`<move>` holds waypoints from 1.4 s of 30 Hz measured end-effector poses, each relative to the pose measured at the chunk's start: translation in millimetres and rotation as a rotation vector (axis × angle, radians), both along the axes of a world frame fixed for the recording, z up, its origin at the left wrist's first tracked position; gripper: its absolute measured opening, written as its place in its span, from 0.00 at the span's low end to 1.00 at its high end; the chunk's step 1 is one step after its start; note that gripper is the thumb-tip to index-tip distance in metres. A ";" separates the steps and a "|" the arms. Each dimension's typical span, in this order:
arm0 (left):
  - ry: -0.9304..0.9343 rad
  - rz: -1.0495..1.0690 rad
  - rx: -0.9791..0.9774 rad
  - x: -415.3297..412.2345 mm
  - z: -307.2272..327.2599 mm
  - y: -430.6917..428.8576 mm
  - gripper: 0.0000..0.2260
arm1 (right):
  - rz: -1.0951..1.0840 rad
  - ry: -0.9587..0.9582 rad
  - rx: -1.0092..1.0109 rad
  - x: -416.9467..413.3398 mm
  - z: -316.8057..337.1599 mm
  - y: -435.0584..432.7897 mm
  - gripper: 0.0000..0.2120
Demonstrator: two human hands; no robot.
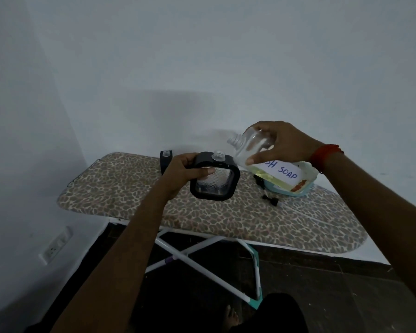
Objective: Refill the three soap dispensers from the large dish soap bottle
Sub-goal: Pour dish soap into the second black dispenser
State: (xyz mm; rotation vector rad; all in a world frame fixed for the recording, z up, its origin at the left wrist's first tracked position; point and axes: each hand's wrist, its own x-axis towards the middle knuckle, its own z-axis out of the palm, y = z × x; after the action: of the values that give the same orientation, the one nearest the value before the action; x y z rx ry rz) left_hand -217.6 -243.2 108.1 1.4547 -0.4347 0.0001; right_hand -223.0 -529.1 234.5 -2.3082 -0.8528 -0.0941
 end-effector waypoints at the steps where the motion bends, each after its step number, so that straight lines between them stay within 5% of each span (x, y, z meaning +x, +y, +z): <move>1: 0.005 -0.006 -0.004 -1.5 -0.7 0.5 0.17 | 0.006 -0.002 -0.027 -0.8 -0.8 1.2 0.25; 13: -0.025 -0.039 0.039 -9.0 -1.5 4.5 0.18 | 0.052 -0.028 -0.278 0.5 8.4 15.0 0.27; 42: -0.018 -0.068 0.038 -3.7 -8.3 -4.7 0.17 | -0.007 -0.029 -0.516 12.2 13.7 11.0 0.35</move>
State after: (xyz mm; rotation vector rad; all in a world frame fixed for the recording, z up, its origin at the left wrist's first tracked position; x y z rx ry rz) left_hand -221.3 -247.9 99.8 1.4776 -0.5016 -0.0498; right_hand -210.9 -518.1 248.2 -2.7929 -0.9699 0.1024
